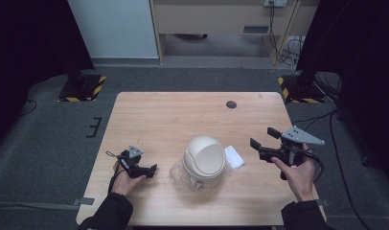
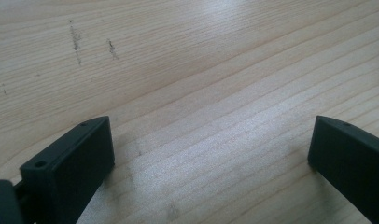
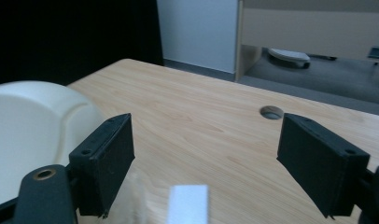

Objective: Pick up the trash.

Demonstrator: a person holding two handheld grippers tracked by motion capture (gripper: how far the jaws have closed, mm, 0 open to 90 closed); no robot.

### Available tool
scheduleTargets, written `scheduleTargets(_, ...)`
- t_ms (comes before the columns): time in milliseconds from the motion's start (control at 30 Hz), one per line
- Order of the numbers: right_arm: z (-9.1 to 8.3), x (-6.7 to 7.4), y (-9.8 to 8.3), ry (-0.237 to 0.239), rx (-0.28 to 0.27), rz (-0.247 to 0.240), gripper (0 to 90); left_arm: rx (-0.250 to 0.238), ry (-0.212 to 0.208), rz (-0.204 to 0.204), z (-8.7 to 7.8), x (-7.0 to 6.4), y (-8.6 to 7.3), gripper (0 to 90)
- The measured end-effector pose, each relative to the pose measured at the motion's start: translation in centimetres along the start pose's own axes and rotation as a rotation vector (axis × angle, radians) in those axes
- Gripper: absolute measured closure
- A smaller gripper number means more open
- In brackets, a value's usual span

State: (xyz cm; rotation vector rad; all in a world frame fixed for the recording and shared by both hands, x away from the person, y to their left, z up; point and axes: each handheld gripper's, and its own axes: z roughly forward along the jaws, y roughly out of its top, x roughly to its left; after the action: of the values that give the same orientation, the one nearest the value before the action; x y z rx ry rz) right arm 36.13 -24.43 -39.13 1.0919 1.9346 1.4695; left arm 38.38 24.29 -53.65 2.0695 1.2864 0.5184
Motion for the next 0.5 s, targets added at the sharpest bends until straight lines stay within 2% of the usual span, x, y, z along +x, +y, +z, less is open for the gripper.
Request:
scheduleTargets(100, 0.1, 0.8, 0.4, 0.022, -0.002, -0.009, 18.0, 0.0, 0.0, 0.0, 0.0, 0.0, 0.0, 0.0)
scheduleTargets(133, 0.3, 1.7, 0.6, 0.048, -0.006, -0.015, 15.8, 0.0, 0.0, 0.0, 0.0, 0.0, 0.0, 0.0)
scheduleTargets(300, 1.2, 3.9, 0.7, 0.11, 0.012, -0.03, 14.8, 0.0, 0.0, 0.0, 0.0, 0.0, 0.0, 0.0)
scheduleTargets(367, 1.5, 4.5, 0.6, 0.124, 0.024, -0.04, 14.9, 0.0, 0.001, 0.0, 0.0, 0.0, 0.0, 0.0)
scheduleTargets(500, 2.1, 5.1, 0.2, 0.154, 0.038, -0.022, 15.4, 0.0, 0.001, 0.0, 0.0, 0.0, 0.0, 0.0)
